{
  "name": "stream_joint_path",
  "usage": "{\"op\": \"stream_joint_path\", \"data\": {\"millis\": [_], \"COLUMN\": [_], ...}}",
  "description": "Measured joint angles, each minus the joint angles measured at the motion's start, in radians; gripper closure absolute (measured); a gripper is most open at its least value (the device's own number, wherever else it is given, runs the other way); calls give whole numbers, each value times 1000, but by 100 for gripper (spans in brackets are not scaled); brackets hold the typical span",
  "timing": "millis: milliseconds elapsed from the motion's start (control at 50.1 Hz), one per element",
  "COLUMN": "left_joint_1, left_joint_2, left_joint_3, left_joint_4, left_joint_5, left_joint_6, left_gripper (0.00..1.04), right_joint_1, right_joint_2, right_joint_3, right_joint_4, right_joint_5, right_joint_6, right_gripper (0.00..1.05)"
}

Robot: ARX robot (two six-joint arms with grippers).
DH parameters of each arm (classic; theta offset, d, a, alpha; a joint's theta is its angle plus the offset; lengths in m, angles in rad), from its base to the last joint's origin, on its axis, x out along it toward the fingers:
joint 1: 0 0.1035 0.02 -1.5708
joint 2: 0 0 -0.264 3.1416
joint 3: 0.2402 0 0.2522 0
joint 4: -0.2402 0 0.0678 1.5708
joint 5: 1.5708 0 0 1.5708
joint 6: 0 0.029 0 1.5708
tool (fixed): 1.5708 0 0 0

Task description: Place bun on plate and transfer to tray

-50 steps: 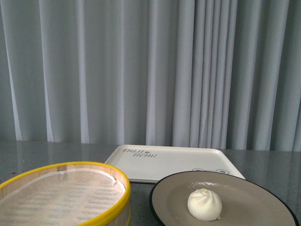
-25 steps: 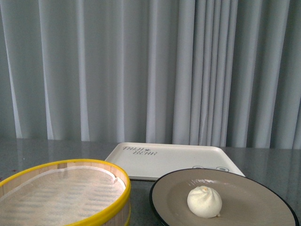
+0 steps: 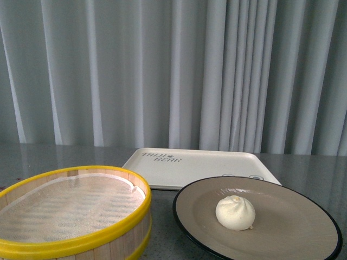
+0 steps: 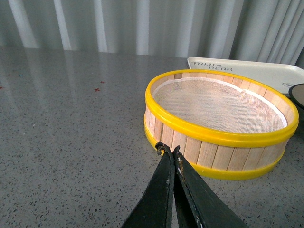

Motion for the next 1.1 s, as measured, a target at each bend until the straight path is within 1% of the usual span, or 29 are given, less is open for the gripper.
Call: {"op": "stream_joint_path", "data": {"millis": [80, 100, 359, 399, 538, 578, 598, 678, 738, 758, 858, 897, 937, 1097], "left_joint_1": [0, 0, 0, 0, 0, 0, 0, 0, 0, 0, 0, 0, 0, 0], "left_joint_2": [-114, -140, -168, -168, -168, -168, -168, -168, -168, -168, -168, -168, -168, -168], "left_joint_3": [0, 0, 0, 0, 0, 0, 0, 0, 0, 0, 0, 0, 0, 0], "left_joint_4": [-149, -166, -174, -174, -174, -174, -174, -174, -174, -174, -174, -174, -174, -174], "left_joint_5": [0, 0, 0, 0, 0, 0, 0, 0, 0, 0, 0, 0, 0, 0], "left_joint_6": [0, 0, 0, 0, 0, 0, 0, 0, 0, 0, 0, 3, 2, 3], "left_gripper": [101, 101, 100, 96, 73, 62, 58, 39, 28, 23, 7, 5, 7, 7], "right_joint_1": [0, 0, 0, 0, 0, 0, 0, 0, 0, 0, 0, 0, 0, 0], "right_joint_2": [0, 0, 0, 0, 0, 0, 0, 0, 0, 0, 0, 0, 0, 0], "right_joint_3": [0, 0, 0, 0, 0, 0, 0, 0, 0, 0, 0, 0, 0, 0], "right_joint_4": [0, 0, 0, 0, 0, 0, 0, 0, 0, 0, 0, 0, 0, 0], "right_joint_5": [0, 0, 0, 0, 0, 0, 0, 0, 0, 0, 0, 0, 0, 0], "right_joint_6": [0, 0, 0, 0, 0, 0, 0, 0, 0, 0, 0, 0, 0, 0], "right_gripper": [9, 9, 9, 9, 9, 9, 9, 9, 9, 9, 9, 9, 9, 9]}}
